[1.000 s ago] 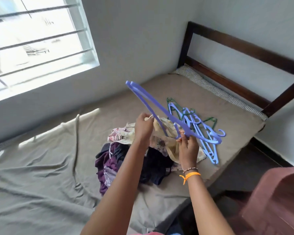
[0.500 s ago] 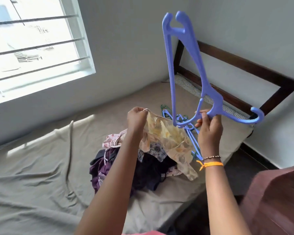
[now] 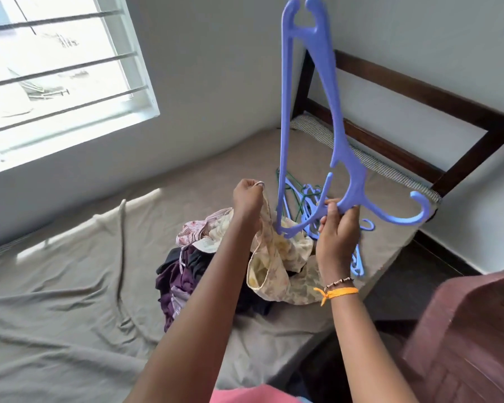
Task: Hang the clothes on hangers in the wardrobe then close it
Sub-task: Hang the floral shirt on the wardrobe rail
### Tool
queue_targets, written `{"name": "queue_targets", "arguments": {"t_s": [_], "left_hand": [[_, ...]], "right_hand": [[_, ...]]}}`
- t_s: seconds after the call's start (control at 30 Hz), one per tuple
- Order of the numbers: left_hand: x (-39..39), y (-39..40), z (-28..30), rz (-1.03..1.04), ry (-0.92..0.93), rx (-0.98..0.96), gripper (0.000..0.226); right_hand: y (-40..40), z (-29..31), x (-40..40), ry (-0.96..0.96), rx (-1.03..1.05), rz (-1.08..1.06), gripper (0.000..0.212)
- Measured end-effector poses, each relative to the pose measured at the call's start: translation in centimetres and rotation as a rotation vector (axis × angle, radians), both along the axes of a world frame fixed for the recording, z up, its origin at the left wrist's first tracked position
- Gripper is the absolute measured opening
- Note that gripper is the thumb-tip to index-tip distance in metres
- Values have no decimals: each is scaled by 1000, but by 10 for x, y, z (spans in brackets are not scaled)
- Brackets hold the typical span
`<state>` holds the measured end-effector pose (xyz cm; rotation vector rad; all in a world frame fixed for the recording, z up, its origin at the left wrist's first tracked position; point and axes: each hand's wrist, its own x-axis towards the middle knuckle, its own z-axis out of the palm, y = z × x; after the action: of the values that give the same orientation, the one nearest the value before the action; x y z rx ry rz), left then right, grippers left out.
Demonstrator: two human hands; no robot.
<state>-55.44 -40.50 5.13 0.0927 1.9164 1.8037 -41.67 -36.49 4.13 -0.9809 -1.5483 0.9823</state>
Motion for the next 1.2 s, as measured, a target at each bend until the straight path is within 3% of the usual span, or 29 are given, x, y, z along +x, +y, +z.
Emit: {"name": "queue_targets", "arguments": {"t_s": [0.13,0.23,0.47,0.8,1.03,1.2], "left_hand": [[2,8,-6,-21,-18,-19,20],[8,15,-8,-23,-23,-6,22],[2,21,-12,-33,-75,46,21],[7,12,-20,-108,-28,-25,22],[7,6,-13,-135,-30,-23,25],[-6,0,-6,-72,-192,107,27]], "right_hand": [[-15,9,3,25,121,-32,21],[-25,-15,2,-89,147,-44,25],[-43,-64,4,-147,-37,-31,29],[-38,-50,-26,-55,-149,27,26],[-38,-73,-6,-337,245,122,25],[-21,-115,23,-461,9,252,22]]}}
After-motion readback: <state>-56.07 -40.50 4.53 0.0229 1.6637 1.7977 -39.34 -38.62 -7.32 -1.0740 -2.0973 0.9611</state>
